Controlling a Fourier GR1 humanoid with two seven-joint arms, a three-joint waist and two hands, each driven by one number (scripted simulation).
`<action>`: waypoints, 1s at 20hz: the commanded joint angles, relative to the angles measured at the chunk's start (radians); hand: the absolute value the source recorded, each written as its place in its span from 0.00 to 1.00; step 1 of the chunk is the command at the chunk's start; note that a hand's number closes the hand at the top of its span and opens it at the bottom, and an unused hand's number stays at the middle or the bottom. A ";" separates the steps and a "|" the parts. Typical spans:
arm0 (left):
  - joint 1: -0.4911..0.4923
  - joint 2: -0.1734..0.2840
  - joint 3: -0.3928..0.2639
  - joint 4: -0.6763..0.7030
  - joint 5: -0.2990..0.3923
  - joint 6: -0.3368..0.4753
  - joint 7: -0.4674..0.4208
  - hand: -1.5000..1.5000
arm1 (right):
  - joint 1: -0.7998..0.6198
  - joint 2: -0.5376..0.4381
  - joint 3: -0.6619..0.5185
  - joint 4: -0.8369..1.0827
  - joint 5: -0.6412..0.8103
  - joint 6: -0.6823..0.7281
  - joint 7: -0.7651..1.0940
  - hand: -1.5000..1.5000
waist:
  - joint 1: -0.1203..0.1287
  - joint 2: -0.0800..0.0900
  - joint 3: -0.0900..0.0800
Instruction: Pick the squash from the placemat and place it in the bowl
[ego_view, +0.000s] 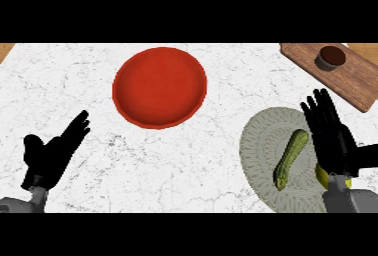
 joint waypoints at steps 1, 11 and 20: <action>-0.038 0.000 0.071 -0.018 0.037 -0.013 -0.011 0.50 | -0.016 -0.003 0.039 0.035 0.046 0.046 -0.041 0.00 | -0.011 -0.022 0.034; -0.139 -0.006 0.235 -0.043 0.018 0.101 -0.192 0.50 | -0.127 0.020 0.217 -0.096 0.626 -0.456 -0.078 0.00 | -0.016 -0.033 0.028; -0.121 0.010 0.294 -0.039 0.041 0.083 -0.191 0.50 | 0.025 -0.088 0.442 -0.332 1.129 -0.454 0.398 0.00 | -0.055 -0.039 0.026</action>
